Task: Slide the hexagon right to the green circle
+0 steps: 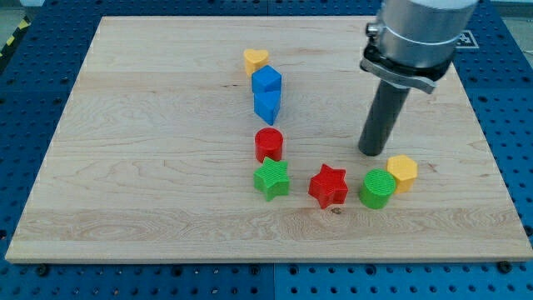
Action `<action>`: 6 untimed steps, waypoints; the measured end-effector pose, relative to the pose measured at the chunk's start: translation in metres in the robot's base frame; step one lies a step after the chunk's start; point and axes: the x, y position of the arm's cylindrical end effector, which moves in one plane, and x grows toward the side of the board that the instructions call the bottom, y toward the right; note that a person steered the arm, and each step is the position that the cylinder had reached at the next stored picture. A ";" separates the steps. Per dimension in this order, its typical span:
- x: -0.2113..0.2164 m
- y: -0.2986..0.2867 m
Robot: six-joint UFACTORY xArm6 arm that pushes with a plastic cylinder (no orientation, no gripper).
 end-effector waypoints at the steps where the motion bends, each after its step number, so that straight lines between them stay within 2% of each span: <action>1: 0.012 -0.008; 2: 0.028 -0.003; 6: 0.028 0.026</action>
